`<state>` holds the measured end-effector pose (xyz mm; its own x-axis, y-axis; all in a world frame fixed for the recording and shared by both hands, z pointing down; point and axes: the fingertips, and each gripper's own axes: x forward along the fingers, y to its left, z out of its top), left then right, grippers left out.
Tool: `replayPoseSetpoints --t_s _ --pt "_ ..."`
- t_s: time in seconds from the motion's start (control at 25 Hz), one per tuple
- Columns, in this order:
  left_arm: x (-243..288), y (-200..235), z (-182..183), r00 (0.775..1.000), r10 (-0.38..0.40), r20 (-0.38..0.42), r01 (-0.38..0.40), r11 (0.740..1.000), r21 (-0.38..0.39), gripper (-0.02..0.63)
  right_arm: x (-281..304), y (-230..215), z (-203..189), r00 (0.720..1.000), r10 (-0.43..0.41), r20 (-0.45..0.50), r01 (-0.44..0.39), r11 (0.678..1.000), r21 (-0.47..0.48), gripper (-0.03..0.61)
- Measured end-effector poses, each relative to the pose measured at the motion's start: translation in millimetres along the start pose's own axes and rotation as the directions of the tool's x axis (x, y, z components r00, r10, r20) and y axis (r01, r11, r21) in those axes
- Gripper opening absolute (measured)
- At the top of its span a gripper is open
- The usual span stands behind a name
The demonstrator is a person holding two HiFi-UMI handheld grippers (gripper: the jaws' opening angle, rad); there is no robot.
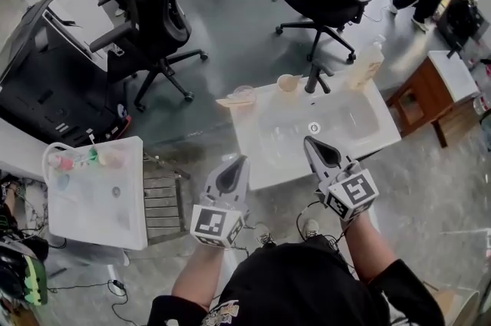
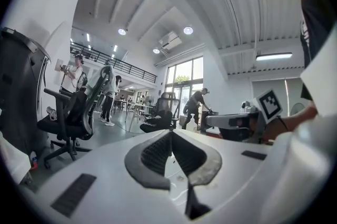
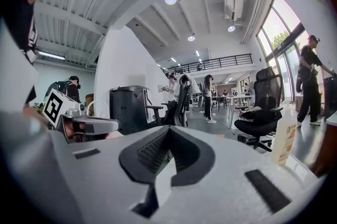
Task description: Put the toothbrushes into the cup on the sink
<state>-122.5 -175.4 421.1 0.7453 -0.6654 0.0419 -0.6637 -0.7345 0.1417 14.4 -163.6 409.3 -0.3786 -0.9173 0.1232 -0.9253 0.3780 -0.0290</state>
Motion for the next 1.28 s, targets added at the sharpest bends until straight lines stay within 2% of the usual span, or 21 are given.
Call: replayPoseSetpoints --t_s 0.32,0.68,0.88,1.08,1.28 --pt "-8 -45 2 1.000 0.009 0.019 -0.010 1.000 0.020 0.011 -40 -6 11 0.999 0.029 0.027 -0.028 0.999 -0.021 0.006" --pt "-18 -138 0 0.990 0.138 0.022 -0.138 0.990 0.032 0.006 -128 -34 4 0.993 0.109 0.051 -0.109 0.994 -0.012 0.006" --pt "-36 -183 -10 0.980 0.198 0.013 -0.198 0.980 0.034 0.006 -169 -36 2 0.983 0.171 0.071 -0.171 0.985 -0.018 0.006" --pt "-48 -214 -15 0.974 0.225 0.003 -0.225 0.973 0.042 0.008 -193 -32 -7 0.975 0.210 0.067 -0.210 0.978 -0.004 0.006" --pt "-60 -219 -7 0.971 0.237 0.027 -0.238 0.970 0.044 0.006 -206 -19 -10 0.975 0.214 0.066 -0.215 0.977 0.004 0.006"
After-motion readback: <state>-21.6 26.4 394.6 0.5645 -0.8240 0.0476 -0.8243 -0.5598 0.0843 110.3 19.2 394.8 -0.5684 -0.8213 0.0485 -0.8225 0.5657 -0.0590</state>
